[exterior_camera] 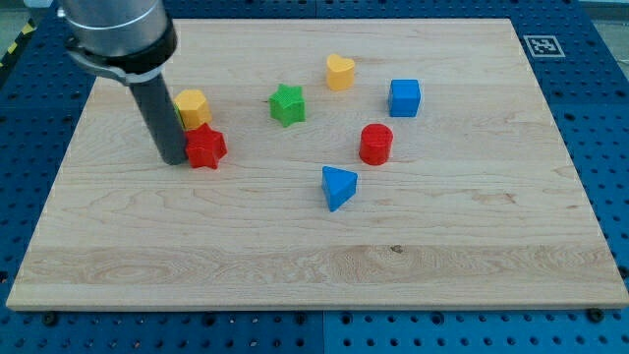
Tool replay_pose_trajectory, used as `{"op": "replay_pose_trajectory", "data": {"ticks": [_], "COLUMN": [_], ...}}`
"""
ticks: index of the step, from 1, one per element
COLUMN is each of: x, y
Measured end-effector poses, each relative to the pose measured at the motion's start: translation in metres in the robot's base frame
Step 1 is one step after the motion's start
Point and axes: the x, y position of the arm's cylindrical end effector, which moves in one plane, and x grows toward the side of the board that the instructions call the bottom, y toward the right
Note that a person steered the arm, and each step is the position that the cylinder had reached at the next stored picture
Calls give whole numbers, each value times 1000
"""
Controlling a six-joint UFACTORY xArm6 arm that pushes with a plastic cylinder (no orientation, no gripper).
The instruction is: Move the red star parallel to the green star
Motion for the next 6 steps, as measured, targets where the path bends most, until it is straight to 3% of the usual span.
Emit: {"op": "replay_pose_trajectory", "data": {"ticks": [3, 6], "x": [-20, 4], "y": [21, 83]}}
